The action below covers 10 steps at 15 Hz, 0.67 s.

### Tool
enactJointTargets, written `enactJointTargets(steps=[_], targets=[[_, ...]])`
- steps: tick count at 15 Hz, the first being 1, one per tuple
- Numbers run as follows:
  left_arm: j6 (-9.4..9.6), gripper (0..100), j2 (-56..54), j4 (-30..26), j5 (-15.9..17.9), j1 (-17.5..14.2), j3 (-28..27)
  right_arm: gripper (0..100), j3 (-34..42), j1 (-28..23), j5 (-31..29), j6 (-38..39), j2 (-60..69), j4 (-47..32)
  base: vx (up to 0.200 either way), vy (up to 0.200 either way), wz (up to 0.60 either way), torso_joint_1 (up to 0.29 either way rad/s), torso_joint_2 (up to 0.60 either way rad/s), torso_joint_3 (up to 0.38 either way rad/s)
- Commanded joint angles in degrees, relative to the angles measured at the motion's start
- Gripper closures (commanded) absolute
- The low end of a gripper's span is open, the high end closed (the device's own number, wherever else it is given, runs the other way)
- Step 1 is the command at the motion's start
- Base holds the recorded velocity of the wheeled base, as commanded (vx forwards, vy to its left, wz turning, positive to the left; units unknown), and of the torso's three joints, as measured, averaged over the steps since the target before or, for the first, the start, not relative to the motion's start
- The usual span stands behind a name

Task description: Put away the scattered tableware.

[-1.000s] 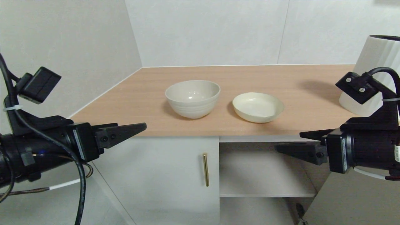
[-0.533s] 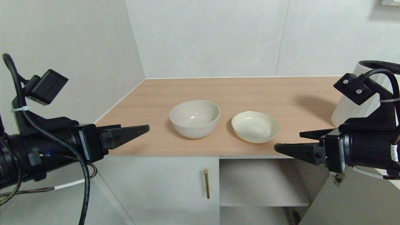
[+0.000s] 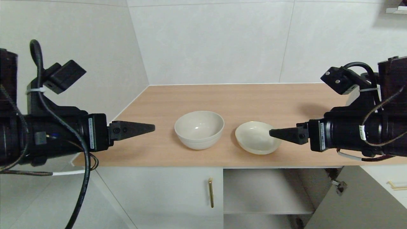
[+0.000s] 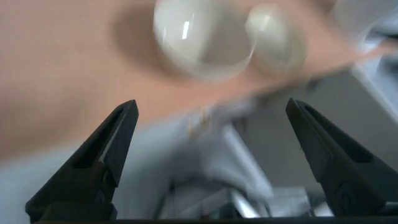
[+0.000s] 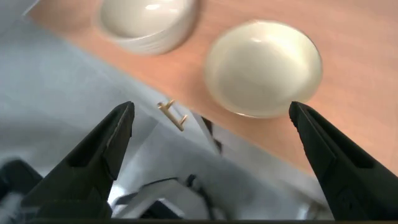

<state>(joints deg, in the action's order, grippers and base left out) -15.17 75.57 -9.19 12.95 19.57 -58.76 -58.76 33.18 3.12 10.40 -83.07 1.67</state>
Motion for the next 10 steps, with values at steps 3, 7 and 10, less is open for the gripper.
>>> enactJointTargets(steps=[3, 7, 10], targets=[[-9.62, 0, 10.56, -5.05, -5.92, 0.30, -8.65, 0, -13.40, -1.28, -4.00, 9.29, -6.85, -16.79, 0.000, 0.000, 0.00, 0.000, 0.00, 0.000], [-16.91, 0, 16.19, -4.87, -10.66, 2.49, -11.47, 0, -14.72, -1.54, -10.59, 12.54, -10.89, -16.79, 0.000, 0.000, 0.00, 0.000, 0.00, 0.000], [-24.39, 0, 21.64, 0.40, -11.72, 4.52, -11.91, 0, -14.63, -1.89, -14.20, 12.72, -13.53, -14.85, 0.000, 0.000, 0.00, 0.000, 0.00, 0.000]])
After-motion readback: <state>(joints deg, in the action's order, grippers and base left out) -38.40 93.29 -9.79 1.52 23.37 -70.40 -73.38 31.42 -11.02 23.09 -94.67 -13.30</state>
